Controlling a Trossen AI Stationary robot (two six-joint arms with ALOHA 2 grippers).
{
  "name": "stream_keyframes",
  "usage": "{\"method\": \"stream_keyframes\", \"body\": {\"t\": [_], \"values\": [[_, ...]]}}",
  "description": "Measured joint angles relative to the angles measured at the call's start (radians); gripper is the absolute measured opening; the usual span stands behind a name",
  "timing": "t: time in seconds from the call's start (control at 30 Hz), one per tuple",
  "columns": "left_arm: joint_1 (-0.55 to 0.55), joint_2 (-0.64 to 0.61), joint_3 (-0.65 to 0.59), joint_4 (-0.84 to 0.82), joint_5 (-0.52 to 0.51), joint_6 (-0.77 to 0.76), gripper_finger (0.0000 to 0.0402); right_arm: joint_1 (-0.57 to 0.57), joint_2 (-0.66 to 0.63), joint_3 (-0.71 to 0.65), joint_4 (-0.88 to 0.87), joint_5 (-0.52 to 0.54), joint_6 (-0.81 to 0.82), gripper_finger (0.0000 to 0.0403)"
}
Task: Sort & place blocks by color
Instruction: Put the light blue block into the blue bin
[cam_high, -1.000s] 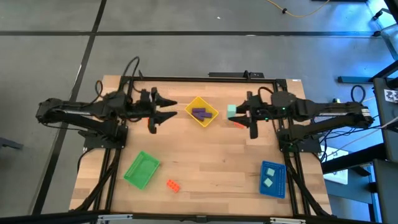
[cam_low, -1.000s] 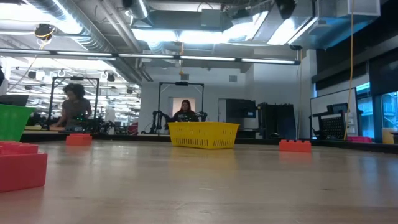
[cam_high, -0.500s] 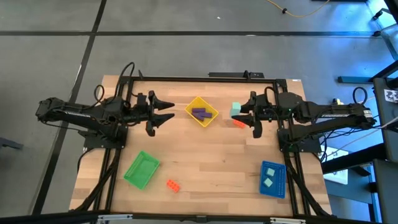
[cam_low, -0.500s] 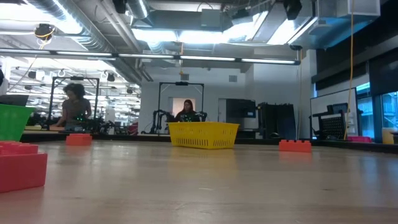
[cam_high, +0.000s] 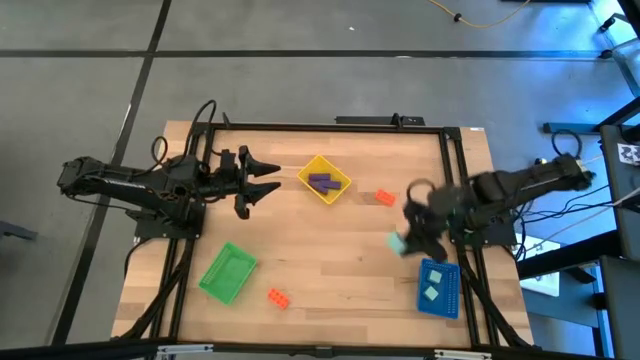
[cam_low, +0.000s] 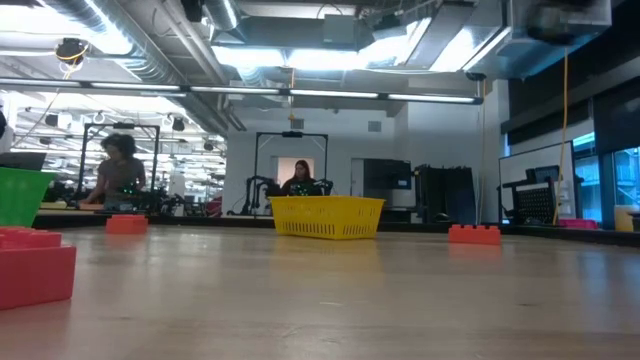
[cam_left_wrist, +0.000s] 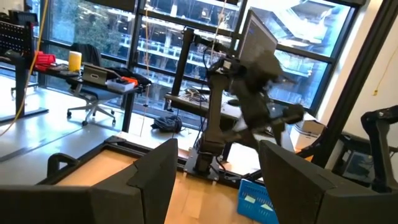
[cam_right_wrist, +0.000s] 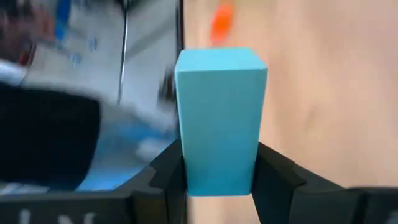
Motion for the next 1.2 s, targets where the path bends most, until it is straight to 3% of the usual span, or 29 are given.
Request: {"method": "stream_keyframes", "body": {"t": [0.1, 0.27, 0.43, 0.63, 1.2], "values": [[0.000, 0.000, 0.000, 0.000, 0.000, 0.000, 0.0216, 0.174, 0.001, -0.030, -0.090, 0.004, 0.193, 0.0137], [0.000, 0.000, 0.000, 0.000, 0.000, 0.000, 0.0216, 0.451, 0.006, -0.120, -0.080, 0.048, 0.515, 0.0137], [0.000, 0.000, 0.000, 0.000, 0.000, 0.000, 0.0216, 0.623, 0.043, -0.227, -0.040, 0.018, 0.774, 0.0137], [0.000, 0.000, 0.000, 0.000, -0.001, 0.000, 0.0216, 0.660, 0.098, -0.301, -0.023, 0.036, 0.914, 0.0137], [0.000, 0.001, 0.001, 0.000, -0.001, 0.001, 0.0216, 0.630, 0.290, -0.312, -0.006, 0.056, 0.967, 0.0137]]}}
